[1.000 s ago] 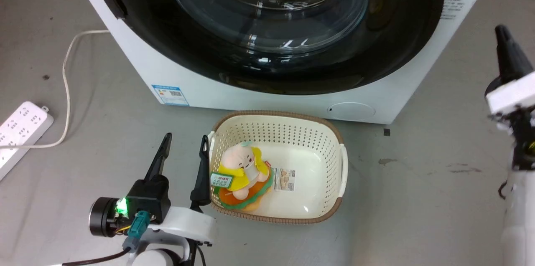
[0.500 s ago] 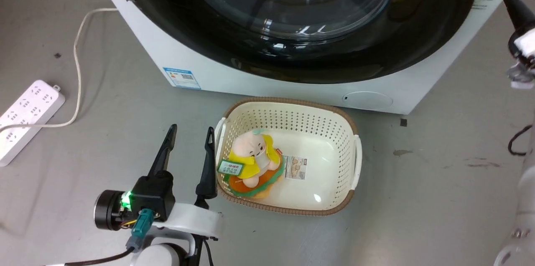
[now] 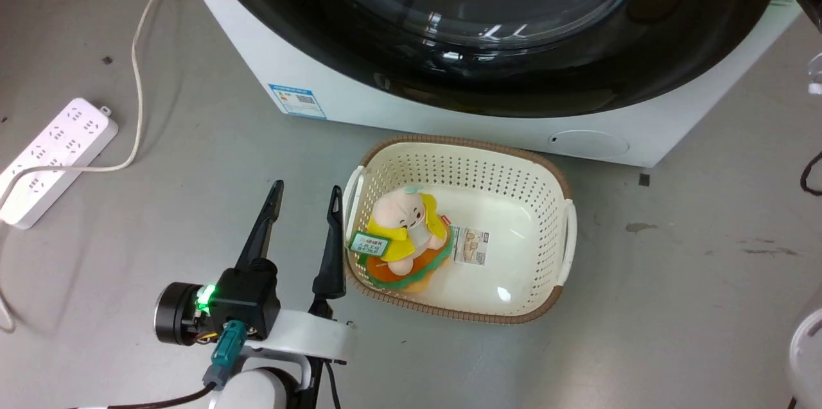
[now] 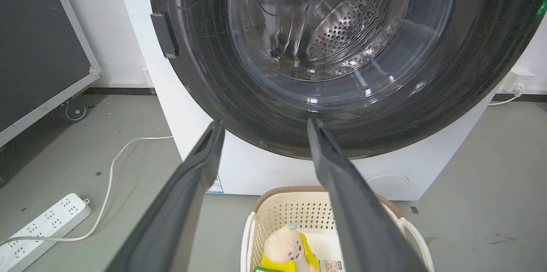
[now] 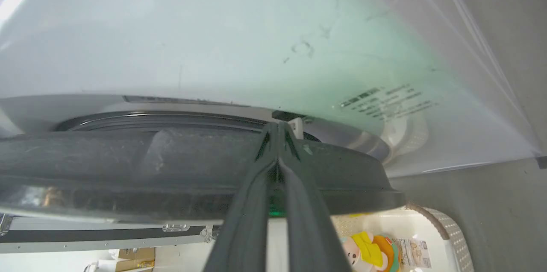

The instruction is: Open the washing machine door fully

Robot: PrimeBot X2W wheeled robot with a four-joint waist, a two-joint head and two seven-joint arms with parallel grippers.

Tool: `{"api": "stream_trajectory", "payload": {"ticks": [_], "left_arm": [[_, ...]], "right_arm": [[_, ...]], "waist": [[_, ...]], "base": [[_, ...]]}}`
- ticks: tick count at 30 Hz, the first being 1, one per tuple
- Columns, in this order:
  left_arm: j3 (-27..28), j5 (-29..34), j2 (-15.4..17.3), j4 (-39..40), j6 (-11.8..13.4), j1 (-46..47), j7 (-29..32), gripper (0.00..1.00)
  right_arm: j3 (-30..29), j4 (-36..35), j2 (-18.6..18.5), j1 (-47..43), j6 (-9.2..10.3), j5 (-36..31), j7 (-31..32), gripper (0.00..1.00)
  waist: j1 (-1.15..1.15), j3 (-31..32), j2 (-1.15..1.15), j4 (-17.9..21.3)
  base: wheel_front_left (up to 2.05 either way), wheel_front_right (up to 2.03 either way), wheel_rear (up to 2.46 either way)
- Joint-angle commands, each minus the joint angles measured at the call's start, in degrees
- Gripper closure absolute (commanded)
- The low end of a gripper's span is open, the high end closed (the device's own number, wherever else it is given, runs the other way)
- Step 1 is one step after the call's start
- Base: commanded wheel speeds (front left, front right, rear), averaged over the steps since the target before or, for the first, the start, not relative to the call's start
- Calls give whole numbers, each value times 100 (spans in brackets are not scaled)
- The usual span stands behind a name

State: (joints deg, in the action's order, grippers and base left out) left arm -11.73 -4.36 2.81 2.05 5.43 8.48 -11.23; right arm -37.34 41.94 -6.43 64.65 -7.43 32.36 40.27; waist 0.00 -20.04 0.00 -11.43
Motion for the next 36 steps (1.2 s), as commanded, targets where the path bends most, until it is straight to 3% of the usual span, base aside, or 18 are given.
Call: {"api": "stream_trajectory", "payload": {"ticks": [1, 15, 27, 33, 36], "left_arm": [[-31, -60, 6, 27, 40, 93, -69, 0], [-153, -100, 6, -37, 99, 98, -236, 0], [-146, -73, 7, -141, 43, -83, -376, 0], [-59, -38, 7, -182, -15, -279, -376, 0], [-24, -21, 7, -210, -54, -449, -377, 0]], "right_arm": [[-113, 125, -33, 225, -6, 97, 120, 100], [-787, 277, 30, 266, -6, -55, 1282, 100], [-1458, -39, 331, -256, -6, 390, 2505, 100], [-1245, -165, 353, -960, -6, 643, 2776, 100], [-844, -61, 354, -1504, -6, 1037, 2771, 100]], "waist": [[0, -29, 0, -26], [0, 141, 0, -152], [0, 722, 0, -186], [0, 1077, 0, -186], [0, 1362, 0, -181]], "base": [[0, 0, 0], [0, 0, 0], [0, 0, 0], [0, 0, 0], [0, 0, 0]]}}
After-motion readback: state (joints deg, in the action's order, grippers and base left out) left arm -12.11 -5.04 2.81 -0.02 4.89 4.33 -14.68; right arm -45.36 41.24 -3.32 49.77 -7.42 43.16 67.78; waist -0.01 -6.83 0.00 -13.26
